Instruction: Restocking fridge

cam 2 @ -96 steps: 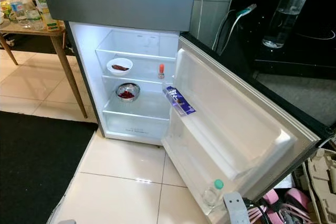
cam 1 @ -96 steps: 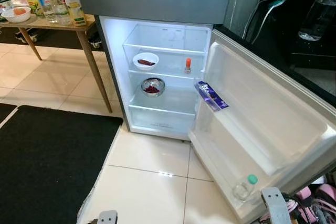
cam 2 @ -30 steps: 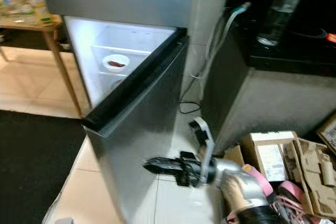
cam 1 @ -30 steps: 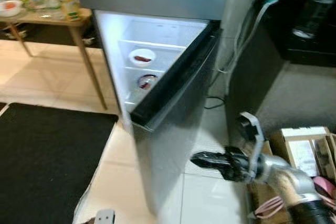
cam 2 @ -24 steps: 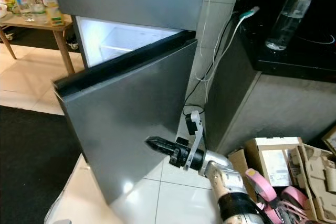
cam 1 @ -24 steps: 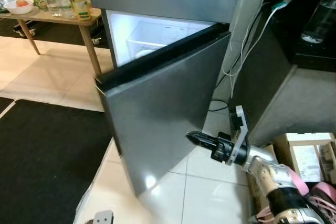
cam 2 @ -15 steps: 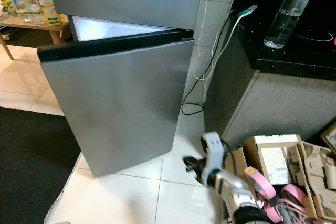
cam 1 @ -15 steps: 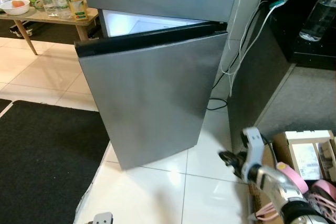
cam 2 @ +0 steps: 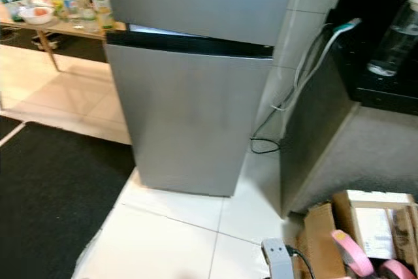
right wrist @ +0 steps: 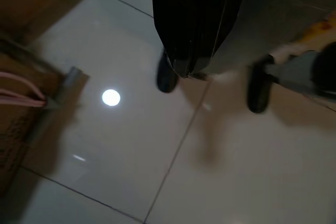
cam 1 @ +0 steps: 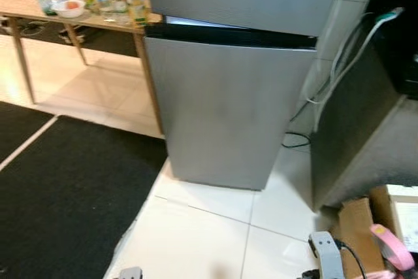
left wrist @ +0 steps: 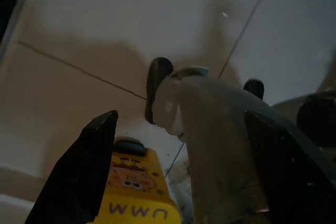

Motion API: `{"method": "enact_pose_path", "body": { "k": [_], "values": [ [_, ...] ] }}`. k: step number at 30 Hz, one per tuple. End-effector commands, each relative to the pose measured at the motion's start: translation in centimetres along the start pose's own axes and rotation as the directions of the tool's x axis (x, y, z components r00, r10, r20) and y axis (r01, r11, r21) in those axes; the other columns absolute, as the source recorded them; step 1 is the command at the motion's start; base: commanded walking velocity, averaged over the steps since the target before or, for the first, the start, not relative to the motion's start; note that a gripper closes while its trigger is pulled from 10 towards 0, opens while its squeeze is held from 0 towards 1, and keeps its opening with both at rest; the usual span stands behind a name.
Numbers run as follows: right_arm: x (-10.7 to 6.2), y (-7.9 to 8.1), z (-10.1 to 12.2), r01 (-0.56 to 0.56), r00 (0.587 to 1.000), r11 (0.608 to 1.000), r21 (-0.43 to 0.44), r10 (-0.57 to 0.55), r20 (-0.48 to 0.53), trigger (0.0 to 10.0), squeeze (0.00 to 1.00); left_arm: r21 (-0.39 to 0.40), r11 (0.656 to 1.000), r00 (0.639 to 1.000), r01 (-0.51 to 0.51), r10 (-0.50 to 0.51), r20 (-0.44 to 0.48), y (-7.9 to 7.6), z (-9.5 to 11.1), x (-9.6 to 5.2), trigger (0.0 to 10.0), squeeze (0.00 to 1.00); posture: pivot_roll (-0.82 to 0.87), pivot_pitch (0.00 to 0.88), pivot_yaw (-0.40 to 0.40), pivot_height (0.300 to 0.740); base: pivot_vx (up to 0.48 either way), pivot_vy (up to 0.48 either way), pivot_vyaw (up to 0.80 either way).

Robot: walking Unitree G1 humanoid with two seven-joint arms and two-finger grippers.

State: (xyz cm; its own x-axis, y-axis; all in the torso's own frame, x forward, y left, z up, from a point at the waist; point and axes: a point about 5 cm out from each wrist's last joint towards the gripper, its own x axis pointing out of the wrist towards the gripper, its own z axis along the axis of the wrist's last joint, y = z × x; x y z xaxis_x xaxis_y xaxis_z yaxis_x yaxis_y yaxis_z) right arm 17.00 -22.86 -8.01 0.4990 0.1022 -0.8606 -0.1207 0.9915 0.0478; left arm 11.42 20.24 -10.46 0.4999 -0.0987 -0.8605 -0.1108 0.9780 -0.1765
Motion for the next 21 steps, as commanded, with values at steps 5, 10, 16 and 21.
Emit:
{"method": "enact_pose_path", "body": {
  "k": [5, 10, 16, 21],
  "values": [
    [-0.5, -0.9, -2.2, 0.057, 0.995, 0.998, -0.032, -0.059, -0.077, 10.0, 0.0, 0.014, 1.0, 0.999, -0.006, 0.006, -0.034, -0.2, -0.9, -0.1, 10.0, 0.0, -0.05, 0.019, -0.03, 0.74, 0.0, 0.0, 0.77],
    [-0.8, -1.1, -3.1, 0.072, 0.991, 0.996, -0.058, -0.078, -0.108, 10.0, 0.0, 0.005, 1.0, 1.0, -0.017, 0.017, -0.018, -0.1, -0.7, -0.1, 10.0, 0.0, -0.05, 0.016, -0.034, 0.74, 0.0, 0.0, 0.77],
    [-0.8, -1.2, -3.1, 0.082, 0.99, 0.994, -0.078, -0.09, -0.105, 10.0, 0.0, -0.001, 1.0, 1.0, -0.019, 0.019, -0.016, -0.2, -0.7, 0.0, 10.0, 0.0, -0.06, 0.015, -0.035, 0.74, 0.0, 0.0, 0.77],
    [-0.7, -1.0, -3.1, 0.101, 0.987, 0.99, -0.099, -0.112, -0.112, 10.0, 0.0, -0.004, 1.0, 1.0, -0.019, 0.019, -0.008, -0.2, -0.5, 0.0, 10.0, 0.0, -0.06, 0.015, -0.035, 0.74, 0.0, 0.0, 0.47]
  ]
}}
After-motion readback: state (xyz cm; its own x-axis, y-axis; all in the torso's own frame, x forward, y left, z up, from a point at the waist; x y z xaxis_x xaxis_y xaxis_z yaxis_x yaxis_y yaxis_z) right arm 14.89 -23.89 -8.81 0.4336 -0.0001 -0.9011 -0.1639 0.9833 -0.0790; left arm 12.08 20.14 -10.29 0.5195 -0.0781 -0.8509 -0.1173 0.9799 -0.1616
